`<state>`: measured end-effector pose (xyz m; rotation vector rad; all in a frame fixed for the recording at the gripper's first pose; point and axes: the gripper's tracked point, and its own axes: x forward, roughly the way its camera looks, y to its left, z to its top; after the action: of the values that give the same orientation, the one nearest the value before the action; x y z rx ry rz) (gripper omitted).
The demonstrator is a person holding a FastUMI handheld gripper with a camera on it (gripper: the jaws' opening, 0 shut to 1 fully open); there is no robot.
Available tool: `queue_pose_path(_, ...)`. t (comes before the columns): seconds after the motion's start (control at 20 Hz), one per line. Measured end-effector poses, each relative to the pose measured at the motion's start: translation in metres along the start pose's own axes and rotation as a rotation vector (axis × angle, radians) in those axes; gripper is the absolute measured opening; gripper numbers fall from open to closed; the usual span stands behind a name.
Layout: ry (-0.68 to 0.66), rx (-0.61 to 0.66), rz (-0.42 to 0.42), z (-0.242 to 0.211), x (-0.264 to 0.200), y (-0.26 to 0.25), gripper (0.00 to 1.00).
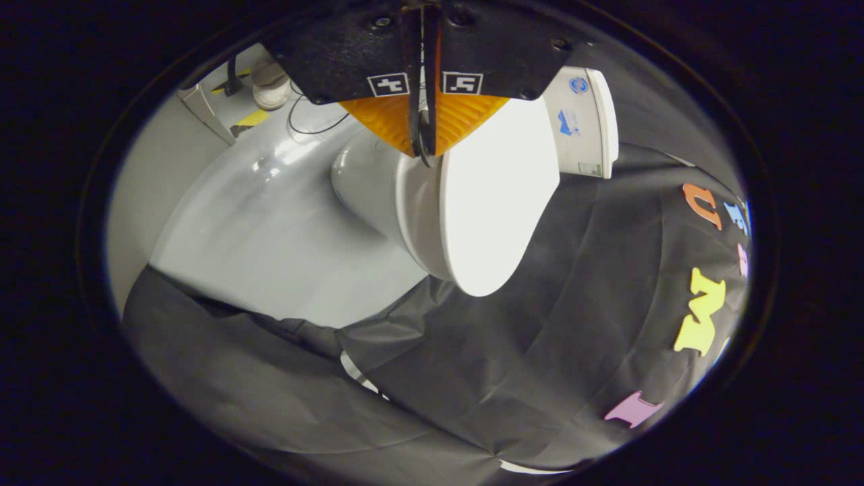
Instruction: Open the toilet lid.
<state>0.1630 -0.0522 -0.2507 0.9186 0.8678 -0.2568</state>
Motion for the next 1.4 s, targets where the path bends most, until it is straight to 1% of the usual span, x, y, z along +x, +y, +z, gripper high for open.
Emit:
queue_pose_path(0.2, -0.015, -0.007, 0.029, 0.006, -0.012, 0.015, 0.05)
queue_pose_path(0.6, -0.044, -0.068, 0.049, 0.005, -0.04, 0.057, 0.05)
queue_pose_path(1.1, -0.097, -0.182, 0.099, 0.002, -0.08, 0.115, 0.05)
queue_pose_path(1.25, -0.108, -0.251, 0.083, -0.001, -0.084, 0.128, 0.05)
queue_pose_path(1.4, -0.119, -0.266, 0.079, -0.002, -0.089, 0.141, 0.05)
